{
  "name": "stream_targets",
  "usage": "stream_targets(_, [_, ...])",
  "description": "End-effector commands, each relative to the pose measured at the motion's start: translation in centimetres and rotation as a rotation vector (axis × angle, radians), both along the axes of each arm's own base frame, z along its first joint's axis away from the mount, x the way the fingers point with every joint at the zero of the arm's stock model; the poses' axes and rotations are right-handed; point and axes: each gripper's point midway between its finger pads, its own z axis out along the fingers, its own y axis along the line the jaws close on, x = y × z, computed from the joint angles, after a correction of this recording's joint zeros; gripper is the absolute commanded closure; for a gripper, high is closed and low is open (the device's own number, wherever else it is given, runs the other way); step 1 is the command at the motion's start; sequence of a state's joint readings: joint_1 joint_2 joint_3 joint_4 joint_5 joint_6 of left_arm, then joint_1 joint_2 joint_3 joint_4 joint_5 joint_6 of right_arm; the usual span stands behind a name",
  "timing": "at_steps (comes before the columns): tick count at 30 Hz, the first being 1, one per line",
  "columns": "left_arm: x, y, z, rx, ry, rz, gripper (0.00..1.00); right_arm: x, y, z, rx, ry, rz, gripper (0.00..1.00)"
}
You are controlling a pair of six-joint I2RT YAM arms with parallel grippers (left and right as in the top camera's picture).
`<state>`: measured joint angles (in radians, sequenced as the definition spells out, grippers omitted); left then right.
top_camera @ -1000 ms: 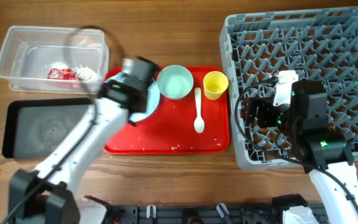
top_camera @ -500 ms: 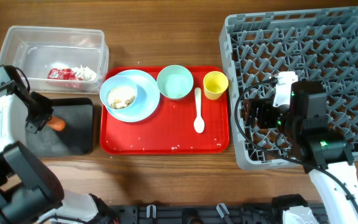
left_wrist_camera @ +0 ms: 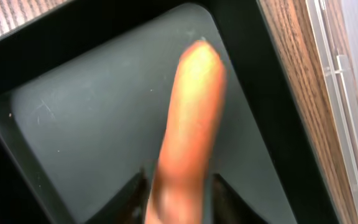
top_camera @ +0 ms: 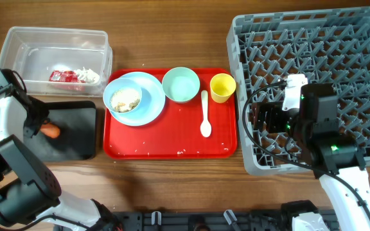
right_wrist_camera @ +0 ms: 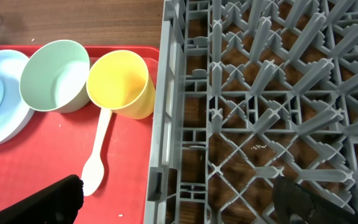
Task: Sort waste into correct bins and load items into the dishwasher rack
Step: 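Carry the carrot left and release it onto the black tray, then grasp the rim of the small blue rice bowl with the left gripper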
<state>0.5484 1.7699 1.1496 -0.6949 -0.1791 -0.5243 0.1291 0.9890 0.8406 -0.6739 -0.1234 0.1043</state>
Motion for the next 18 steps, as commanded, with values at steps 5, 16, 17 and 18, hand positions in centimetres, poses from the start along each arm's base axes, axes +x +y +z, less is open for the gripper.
stream_targets(5, [-0.2, 0.5, 0.4, 0.017, 0.008, 0.014, 0.59, 0.2, 0.2, 0.7, 0.007, -0.012, 0.003, 0.00])
stream_targets(16, [9.8, -28.7, 9.8, -0.047, -0.359, -1.073, 0.46, 0.3, 0.2, 0.7, 0.008, -0.015, 0.003, 0.00])
stream_targets(17, [9.6, -31.6, 9.3, -0.041, -0.353, -1.142, 0.39, 0.3, 0.2, 0.7, 0.008, -0.015, 0.003, 0.00])
stream_targets(18, [9.2, -33.5, 8.7, -0.031, -0.335, -1.190, 0.40, 0.3, 0.2, 0.7, 0.008, -0.015, 0.003, 0.00])
